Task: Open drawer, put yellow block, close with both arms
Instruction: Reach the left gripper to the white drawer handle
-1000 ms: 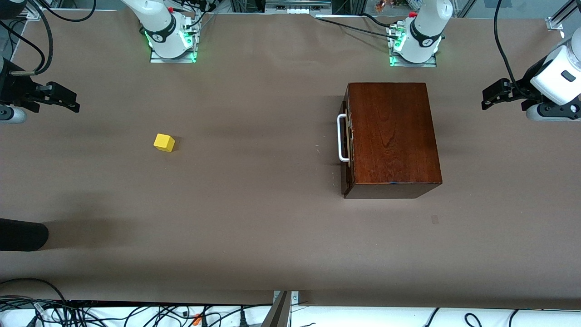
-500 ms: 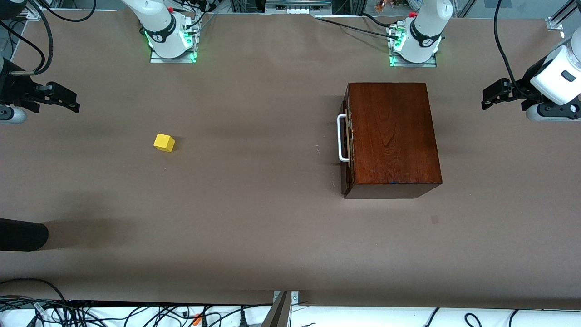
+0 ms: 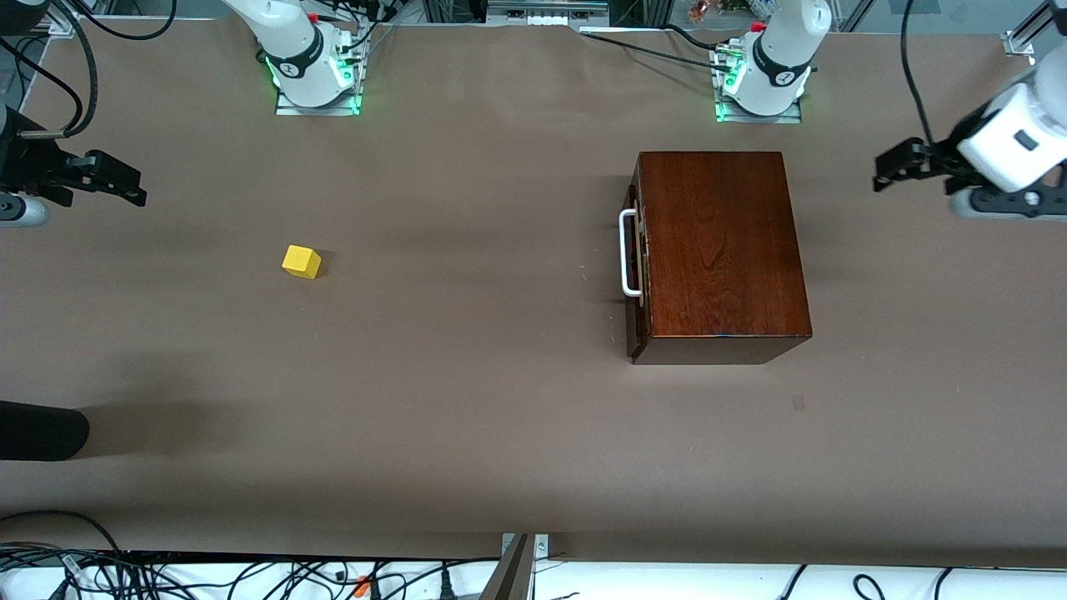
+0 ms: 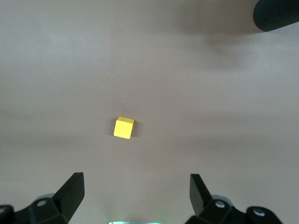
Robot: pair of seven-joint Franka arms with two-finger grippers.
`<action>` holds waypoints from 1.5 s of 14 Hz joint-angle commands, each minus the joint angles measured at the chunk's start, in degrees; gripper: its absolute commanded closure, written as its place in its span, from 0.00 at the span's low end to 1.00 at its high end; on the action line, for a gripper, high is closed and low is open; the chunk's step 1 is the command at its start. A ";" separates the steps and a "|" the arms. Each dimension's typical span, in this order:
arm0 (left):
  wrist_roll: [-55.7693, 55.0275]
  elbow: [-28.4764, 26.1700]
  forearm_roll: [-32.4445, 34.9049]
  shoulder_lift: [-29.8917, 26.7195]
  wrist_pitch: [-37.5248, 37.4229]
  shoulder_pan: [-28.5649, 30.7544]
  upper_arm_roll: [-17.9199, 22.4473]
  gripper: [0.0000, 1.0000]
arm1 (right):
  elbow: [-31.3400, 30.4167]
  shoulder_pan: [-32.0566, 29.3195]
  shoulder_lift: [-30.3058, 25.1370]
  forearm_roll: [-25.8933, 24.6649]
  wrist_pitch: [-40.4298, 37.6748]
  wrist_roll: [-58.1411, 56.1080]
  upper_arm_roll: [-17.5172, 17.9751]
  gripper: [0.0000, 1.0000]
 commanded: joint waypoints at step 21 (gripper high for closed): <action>-40.17 2.81 15.86 26.90 21.64 -24.90 -15.21 0.00 | 1.07 -0.52 0.41 0.11 -0.40 0.42 0.65 0.00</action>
